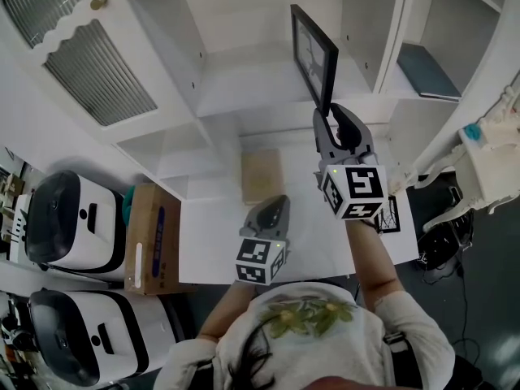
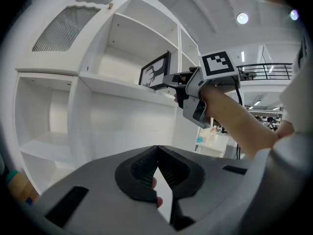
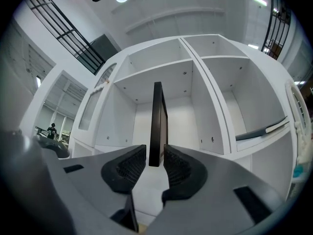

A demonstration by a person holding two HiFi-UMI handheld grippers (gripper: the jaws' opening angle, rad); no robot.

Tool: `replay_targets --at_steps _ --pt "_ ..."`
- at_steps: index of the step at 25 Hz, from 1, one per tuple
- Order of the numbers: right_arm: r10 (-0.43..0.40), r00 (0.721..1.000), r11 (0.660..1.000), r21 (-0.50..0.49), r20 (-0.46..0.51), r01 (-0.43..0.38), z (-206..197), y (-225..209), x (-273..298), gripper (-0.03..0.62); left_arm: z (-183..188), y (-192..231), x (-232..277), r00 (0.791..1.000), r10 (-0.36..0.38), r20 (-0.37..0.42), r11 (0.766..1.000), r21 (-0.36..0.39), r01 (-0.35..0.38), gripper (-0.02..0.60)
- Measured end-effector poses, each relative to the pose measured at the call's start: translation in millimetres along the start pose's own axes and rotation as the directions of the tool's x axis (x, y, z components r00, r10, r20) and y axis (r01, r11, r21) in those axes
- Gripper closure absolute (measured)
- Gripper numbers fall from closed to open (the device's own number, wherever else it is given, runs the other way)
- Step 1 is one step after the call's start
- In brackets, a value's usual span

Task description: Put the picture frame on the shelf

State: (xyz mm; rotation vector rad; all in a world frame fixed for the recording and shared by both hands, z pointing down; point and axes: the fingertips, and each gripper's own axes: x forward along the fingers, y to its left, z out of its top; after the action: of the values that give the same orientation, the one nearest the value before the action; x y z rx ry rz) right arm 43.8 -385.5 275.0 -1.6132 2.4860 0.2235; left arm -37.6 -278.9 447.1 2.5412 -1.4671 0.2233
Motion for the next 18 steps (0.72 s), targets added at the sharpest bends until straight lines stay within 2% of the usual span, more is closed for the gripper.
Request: replay_targets --at_steps 3,18 --pt "-0.016 1.0 1.0 0.001 0.002 0.016 -1 -3 -4 0.506 -1 -2 1 1.0 -0.006 -0.002 1.0 0.0 0.006 0.554" --pt "-0.023 1.0 1.0 0.015 0.021 0.023 -4 -5 10 0.511 -1 8 8 1.0 0.009 -0.015 1.0 0.0 -0.009 0.554"
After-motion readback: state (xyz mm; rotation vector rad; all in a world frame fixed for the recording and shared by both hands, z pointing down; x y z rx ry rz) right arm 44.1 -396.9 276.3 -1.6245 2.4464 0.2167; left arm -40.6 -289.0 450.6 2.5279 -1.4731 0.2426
